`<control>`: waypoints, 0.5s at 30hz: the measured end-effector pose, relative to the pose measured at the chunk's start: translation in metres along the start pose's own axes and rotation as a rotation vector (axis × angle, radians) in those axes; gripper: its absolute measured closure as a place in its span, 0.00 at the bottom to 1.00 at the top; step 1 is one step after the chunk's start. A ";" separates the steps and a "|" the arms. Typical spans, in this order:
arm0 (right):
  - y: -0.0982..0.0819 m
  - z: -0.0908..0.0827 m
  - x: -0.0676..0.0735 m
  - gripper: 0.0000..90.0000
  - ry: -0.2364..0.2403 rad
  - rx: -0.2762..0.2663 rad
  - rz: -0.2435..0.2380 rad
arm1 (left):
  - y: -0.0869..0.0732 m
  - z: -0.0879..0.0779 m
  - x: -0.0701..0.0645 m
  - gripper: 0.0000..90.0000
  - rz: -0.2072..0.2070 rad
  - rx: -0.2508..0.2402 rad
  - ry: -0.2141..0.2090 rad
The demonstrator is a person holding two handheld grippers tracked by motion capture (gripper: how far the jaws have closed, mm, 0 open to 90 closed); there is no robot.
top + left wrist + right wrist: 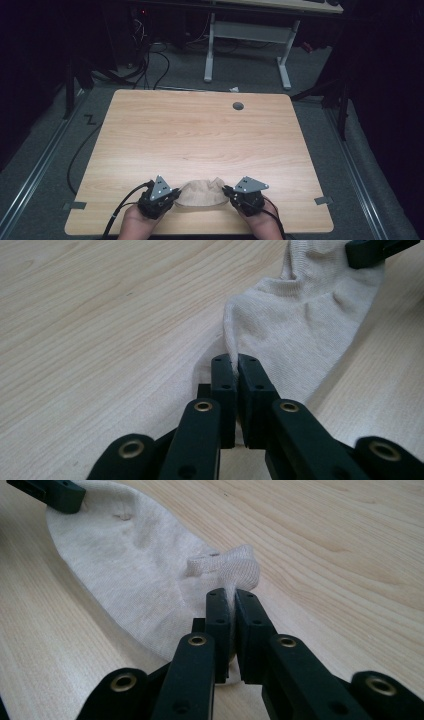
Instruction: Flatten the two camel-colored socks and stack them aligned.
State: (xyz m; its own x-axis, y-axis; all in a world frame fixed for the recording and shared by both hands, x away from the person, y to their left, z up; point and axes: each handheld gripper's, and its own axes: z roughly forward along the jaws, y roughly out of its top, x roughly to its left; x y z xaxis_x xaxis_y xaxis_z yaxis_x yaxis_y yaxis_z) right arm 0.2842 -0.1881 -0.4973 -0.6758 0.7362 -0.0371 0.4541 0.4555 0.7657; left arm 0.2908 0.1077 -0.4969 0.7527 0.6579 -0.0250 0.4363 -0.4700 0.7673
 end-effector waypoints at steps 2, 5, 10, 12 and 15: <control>-0.002 -0.001 0.001 0.95 0.002 0.001 -0.001 | -0.001 -0.001 0.000 0.96 -0.005 0.004 -0.007; -0.005 -0.001 0.001 0.95 0.006 0.009 0.005 | -0.002 0.000 0.000 0.96 -0.003 0.012 -0.004; -0.006 0.001 0.000 0.95 0.006 0.013 0.004 | -0.004 0.004 0.001 0.96 -0.002 0.022 0.001; -0.005 0.000 0.001 0.95 0.004 0.011 0.002 | -0.004 0.003 0.001 0.96 -0.003 0.019 -0.001; -0.005 0.001 0.001 0.95 0.002 0.012 -0.002 | -0.004 0.004 0.000 0.96 -0.004 0.025 -0.002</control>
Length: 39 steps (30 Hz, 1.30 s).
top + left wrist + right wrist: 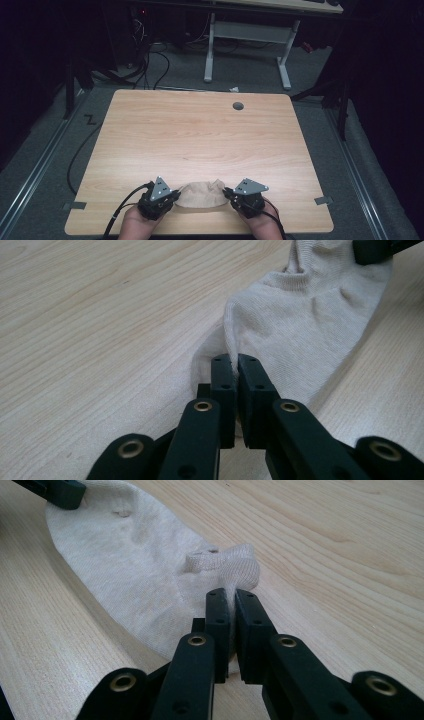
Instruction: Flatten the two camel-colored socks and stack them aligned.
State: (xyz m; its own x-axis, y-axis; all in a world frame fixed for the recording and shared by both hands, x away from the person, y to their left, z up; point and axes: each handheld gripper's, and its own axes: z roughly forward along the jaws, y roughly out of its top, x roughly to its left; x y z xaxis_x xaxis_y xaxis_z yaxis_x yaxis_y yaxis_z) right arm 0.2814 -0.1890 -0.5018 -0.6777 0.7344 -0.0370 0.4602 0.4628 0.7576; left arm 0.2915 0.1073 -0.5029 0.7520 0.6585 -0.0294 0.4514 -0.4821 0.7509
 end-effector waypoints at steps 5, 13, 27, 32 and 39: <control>-0.002 0.006 -0.001 0.95 0.003 0.043 -0.001 | -0.003 0.007 0.000 0.95 0.006 0.040 0.007; -0.006 0.014 -0.004 0.92 0.003 0.083 0.002 | -0.004 0.013 0.001 0.92 0.029 0.066 0.037; -0.003 0.011 -0.007 0.76 -0.017 0.036 0.034 | -0.003 0.012 0.007 0.76 0.014 0.035 0.056; -0.002 0.007 -0.009 0.72 -0.028 -0.001 0.042 | -0.001 0.010 0.008 0.68 0.010 0.008 0.066; -0.002 0.004 -0.021 0.70 -0.052 -0.043 0.080 | 0.001 0.008 0.015 0.62 0.000 -0.017 0.073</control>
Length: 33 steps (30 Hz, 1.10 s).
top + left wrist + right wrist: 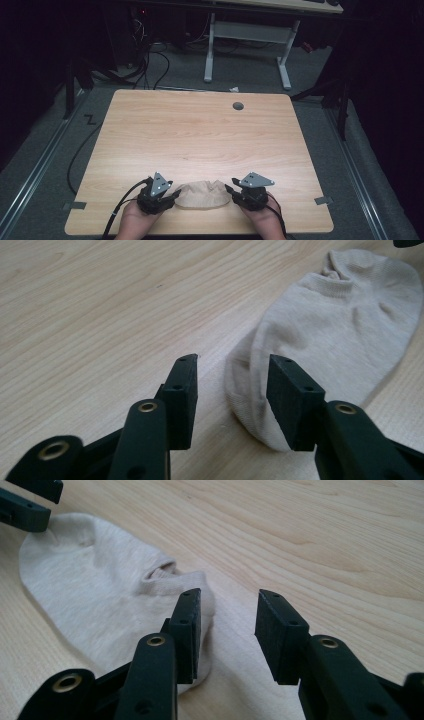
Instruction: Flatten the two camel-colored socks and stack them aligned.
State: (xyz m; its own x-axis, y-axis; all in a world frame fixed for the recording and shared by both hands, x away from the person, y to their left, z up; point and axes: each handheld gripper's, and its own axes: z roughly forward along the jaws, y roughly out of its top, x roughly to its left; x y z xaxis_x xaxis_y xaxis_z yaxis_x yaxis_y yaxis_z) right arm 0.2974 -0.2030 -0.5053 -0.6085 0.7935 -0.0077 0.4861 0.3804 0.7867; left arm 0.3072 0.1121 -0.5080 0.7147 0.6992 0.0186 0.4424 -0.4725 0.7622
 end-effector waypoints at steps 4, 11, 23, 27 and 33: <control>-0.001 0.002 -0.013 0.70 -0.014 -0.012 0.033 | 0.002 0.002 0.009 0.58 -0.004 -0.014 0.013; -0.004 0.007 -0.033 0.68 -0.067 0.001 0.077 | 0.003 0.004 0.043 0.54 -0.058 -0.038 0.063; -0.010 0.017 -0.095 0.65 -0.246 0.039 0.173 | -0.008 -0.001 0.102 0.52 -0.198 -0.043 0.169; -0.014 0.013 -0.101 0.64 -0.258 0.032 0.192 | -0.011 0.003 0.109 0.51 -0.223 -0.015 0.176; -0.018 0.011 -0.100 0.64 -0.259 0.043 0.189 | -0.010 0.005 0.105 0.51 -0.199 -0.015 0.169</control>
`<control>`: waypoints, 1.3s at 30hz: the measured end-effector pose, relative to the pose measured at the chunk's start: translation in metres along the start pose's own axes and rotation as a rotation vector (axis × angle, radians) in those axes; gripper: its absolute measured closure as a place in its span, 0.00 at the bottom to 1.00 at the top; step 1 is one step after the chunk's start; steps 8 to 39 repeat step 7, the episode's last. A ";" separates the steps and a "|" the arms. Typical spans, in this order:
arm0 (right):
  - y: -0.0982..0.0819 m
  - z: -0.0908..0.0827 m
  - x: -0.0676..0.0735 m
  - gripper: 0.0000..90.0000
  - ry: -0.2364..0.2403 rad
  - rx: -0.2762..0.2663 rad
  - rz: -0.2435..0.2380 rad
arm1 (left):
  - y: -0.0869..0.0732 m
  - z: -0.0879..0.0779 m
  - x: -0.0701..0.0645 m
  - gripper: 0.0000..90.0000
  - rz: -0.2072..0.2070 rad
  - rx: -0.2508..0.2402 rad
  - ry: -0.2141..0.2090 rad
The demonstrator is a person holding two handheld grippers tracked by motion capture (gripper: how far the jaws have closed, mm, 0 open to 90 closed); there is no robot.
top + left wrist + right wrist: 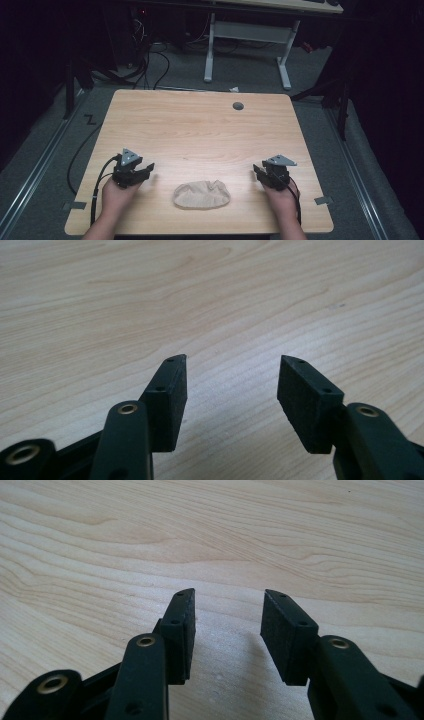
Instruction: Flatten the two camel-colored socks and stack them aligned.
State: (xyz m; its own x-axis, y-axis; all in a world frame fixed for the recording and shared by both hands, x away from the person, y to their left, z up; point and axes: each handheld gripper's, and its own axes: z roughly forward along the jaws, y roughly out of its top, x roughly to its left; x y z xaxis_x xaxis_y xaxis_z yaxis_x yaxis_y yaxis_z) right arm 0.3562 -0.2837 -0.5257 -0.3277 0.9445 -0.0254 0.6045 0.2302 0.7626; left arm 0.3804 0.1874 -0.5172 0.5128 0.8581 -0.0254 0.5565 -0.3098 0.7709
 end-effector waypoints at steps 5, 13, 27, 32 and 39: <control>0.001 -0.003 0.001 0.64 0.011 -0.006 0.001 | -0.004 -0.006 -0.004 0.51 0.008 -0.002 -0.009; 0.003 -0.004 0.004 0.64 0.012 -0.012 -0.018 | -0.002 -0.011 -0.006 0.51 0.024 -0.020 -0.004; 0.003 -0.004 0.004 0.64 0.012 -0.012 -0.018 | -0.002 -0.011 -0.006 0.51 0.024 -0.020 -0.004; 0.003 -0.004 0.004 0.64 0.012 -0.012 -0.018 | -0.002 -0.011 -0.006 0.51 0.024 -0.020 -0.004; 0.003 -0.004 0.004 0.64 0.012 -0.012 -0.018 | -0.002 -0.011 -0.006 0.51 0.024 -0.020 -0.004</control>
